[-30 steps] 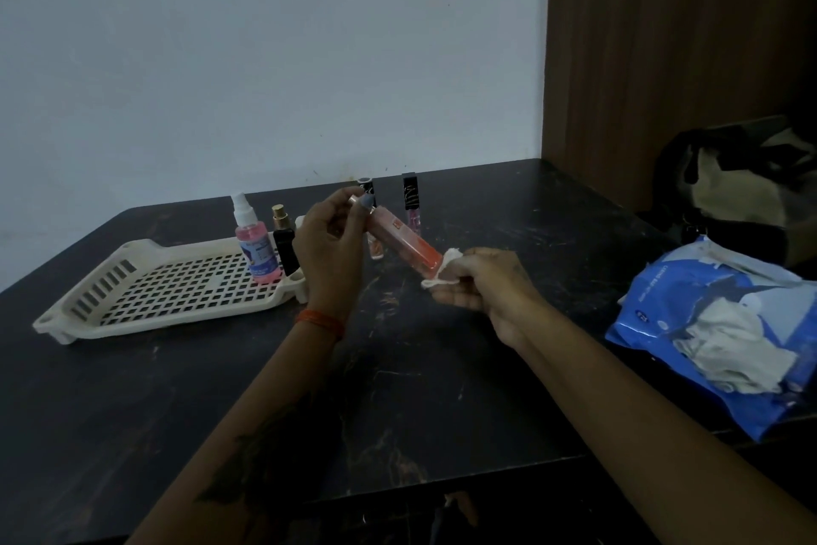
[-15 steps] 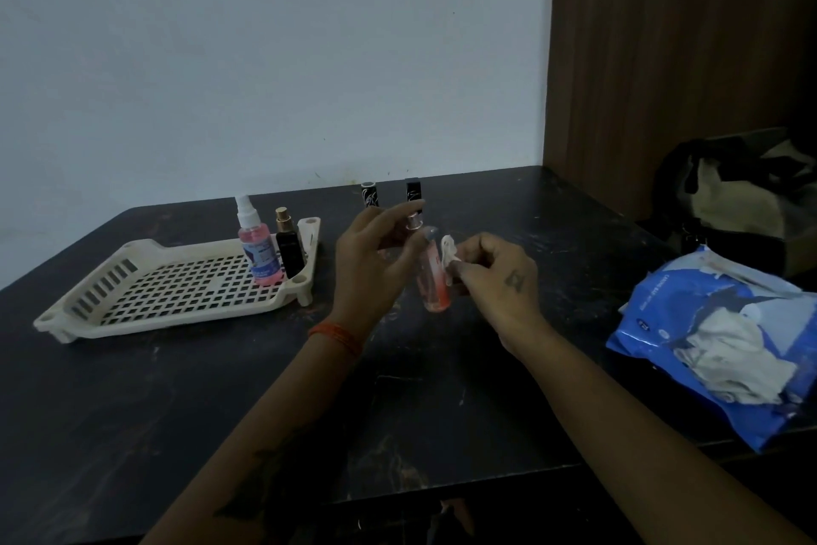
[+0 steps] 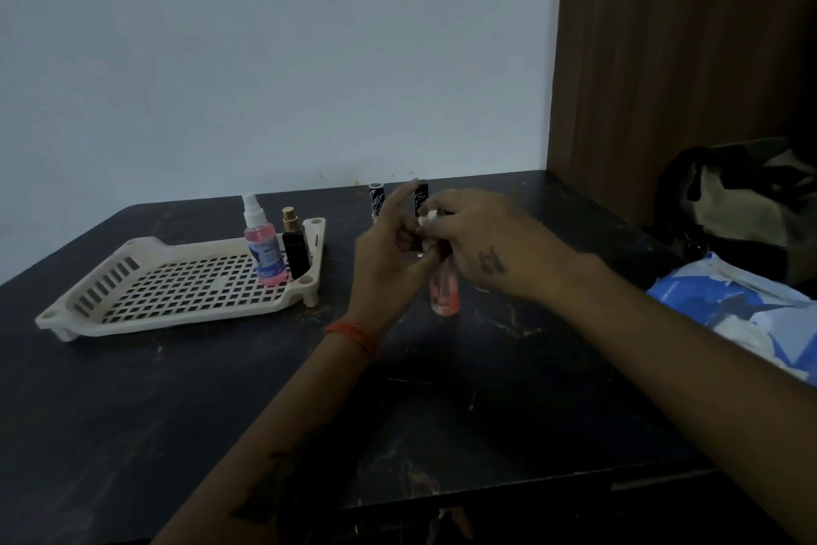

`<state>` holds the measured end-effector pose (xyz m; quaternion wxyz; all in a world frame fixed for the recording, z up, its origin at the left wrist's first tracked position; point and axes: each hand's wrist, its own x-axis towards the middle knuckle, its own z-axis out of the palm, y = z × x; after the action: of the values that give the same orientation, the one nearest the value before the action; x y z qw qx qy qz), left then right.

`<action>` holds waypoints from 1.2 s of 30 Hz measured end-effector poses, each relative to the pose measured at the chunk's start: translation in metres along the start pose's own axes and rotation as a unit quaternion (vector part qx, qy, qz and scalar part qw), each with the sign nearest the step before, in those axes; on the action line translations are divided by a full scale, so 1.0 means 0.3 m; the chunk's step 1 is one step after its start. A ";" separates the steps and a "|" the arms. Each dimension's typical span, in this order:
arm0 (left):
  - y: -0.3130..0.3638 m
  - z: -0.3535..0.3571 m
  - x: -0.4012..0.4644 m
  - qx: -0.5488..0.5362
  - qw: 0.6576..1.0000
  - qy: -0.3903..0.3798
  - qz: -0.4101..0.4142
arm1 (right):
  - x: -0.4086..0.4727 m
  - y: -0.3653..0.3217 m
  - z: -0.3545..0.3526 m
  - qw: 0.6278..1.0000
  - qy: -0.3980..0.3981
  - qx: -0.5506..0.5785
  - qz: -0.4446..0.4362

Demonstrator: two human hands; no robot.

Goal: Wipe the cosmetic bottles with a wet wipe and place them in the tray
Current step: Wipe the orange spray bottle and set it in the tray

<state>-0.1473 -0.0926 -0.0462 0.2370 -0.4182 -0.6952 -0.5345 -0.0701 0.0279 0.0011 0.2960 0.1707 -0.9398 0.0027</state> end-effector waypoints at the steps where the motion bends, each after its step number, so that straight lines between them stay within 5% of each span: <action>1: 0.000 0.002 0.001 0.001 1.000 -0.002 0.002 | 0.003 0.008 -0.012 1.000 -0.017 -0.005 -0.018; 16: 0.020 0.040 0.010 -0.003 1.000 -0.007 -0.011 | 0.036 0.038 -0.121 0.997 -0.080 -0.002 -0.010; 23: 0.010 0.043 0.010 0.019 1.000 -0.004 -0.007 | 0.097 0.006 -0.115 0.959 -0.073 0.129 0.241; 29: 0.001 0.042 0.011 0.026 1.000 -0.003 0.000 | 0.098 -0.010 -0.138 0.928 -0.038 0.165 0.331; 31: -0.006 0.036 0.010 0.025 1.000 -0.001 -0.005 | 0.084 -0.017 -0.143 0.903 0.006 0.251 0.349; 34: -0.010 0.029 0.009 0.017 1.000 0.006 -0.008 | 0.043 0.002 -0.138 0.765 0.120 0.474 0.420; 35: -0.009 0.029 0.008 0.011 1.000 0.007 -0.008 | 0.022 0.019 -0.122 0.737 0.154 0.481 0.449; 36: -0.008 0.030 0.007 0.006 1.000 0.008 -0.009 | -0.004 0.037 -0.100 0.750 0.164 0.426 0.479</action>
<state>-0.1494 -0.0837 -0.0488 0.2402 -0.4058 -0.7006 -0.5355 -0.0561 0.0420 0.0263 0.3022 -0.1959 -0.7367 0.5723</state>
